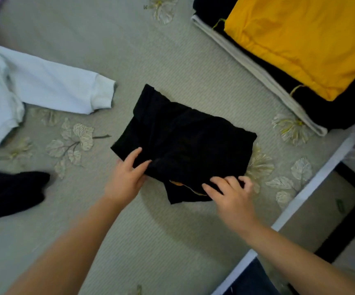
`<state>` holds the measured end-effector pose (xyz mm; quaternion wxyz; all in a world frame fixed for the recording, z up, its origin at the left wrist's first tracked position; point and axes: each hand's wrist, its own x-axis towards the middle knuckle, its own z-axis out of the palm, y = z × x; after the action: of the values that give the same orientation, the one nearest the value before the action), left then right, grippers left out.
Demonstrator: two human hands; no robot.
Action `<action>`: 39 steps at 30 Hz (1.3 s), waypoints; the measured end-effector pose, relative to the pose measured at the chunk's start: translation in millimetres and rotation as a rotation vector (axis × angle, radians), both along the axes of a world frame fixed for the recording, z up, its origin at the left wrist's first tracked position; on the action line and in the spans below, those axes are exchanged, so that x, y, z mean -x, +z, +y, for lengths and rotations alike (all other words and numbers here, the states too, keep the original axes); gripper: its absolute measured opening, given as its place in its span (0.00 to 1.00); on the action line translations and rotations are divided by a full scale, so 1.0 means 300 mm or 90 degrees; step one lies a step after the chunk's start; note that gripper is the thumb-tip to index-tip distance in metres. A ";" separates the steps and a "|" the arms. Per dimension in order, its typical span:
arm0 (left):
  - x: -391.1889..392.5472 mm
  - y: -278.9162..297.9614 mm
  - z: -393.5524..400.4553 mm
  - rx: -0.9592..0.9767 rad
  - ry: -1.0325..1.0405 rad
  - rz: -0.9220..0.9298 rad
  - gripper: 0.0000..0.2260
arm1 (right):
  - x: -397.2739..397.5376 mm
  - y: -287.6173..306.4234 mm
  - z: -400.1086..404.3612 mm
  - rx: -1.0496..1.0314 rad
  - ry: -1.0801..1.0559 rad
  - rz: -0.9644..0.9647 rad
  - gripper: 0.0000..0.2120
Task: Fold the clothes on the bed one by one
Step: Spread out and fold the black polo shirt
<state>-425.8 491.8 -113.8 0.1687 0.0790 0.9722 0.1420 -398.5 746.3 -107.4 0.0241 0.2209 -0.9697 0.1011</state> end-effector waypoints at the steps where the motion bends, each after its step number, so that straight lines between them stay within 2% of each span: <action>1: -0.063 -0.028 -0.002 0.041 0.046 -0.094 0.24 | -0.041 -0.032 0.003 -0.047 -0.001 -0.042 0.19; 3: -0.168 -0.052 0.000 0.095 0.179 -0.199 0.29 | -0.111 -0.069 0.009 -0.113 -0.005 -0.133 0.30; 5: -0.223 -0.043 0.021 0.082 0.218 -0.183 0.31 | -0.143 -0.076 0.016 -0.123 -0.018 -0.155 0.32; 8: -0.236 -0.040 0.068 0.047 0.027 -0.031 0.35 | -0.140 -0.064 0.009 -0.131 -0.034 -0.145 0.34; 10: -0.195 -0.035 0.112 0.053 -0.117 0.032 0.40 | -0.114 -0.060 -0.021 -0.150 -0.023 -0.155 0.39; 12: -0.130 -0.039 0.156 0.072 -0.199 0.041 0.46 | -0.081 -0.065 -0.060 -0.173 -0.005 -0.186 0.45; 15: -0.060 -0.099 0.197 0.151 -0.228 -0.025 0.52 | -0.034 -0.101 -0.090 -0.190 0.017 -0.222 0.48; 19: -0.055 -0.188 0.227 0.189 -0.200 -0.143 0.51 | 0.007 -0.153 -0.074 -0.192 0.050 -0.239 0.45; 21: -0.055 -0.203 0.216 0.171 -0.187 -0.126 0.47 | 0.024 -0.171 -0.050 -0.196 0.060 -0.213 0.41; 24: -0.037 -0.189 0.189 0.143 -0.196 -0.048 0.34 | 0.044 -0.184 -0.026 -0.189 0.061 -0.158 0.33; 26: -0.017 -0.168 0.196 0.140 -0.185 -0.005 0.30 | 0.061 -0.183 -0.017 -0.182 0.067 -0.146 0.32; 28: -0.005 -0.163 0.209 0.106 -0.132 -0.029 0.27 | 0.077 -0.180 -0.013 -0.172 0.071 -0.159 0.34; 32: -0.003 -0.190 0.227 0.066 -0.035 -0.092 0.24 | 0.114 -0.144 -0.006 -0.157 0.062 -0.245 0.36; 35: -0.004 -0.154 0.257 0.025 -0.013 -0.083 0.24 | 0.130 -0.087 0.043 -0.166 0.110 -0.330 0.31; 39: 0.005 -0.013 0.306 -0.057 -0.001 -0.019 0.24 | 0.143 0.073 0.097 -0.087 0.074 -0.264 0.31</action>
<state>-427.4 583.6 -117.8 0.1798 0.0852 0.9622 0.1862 -441.3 775.5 -85.6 -0.1965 0.2523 -0.9441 0.0800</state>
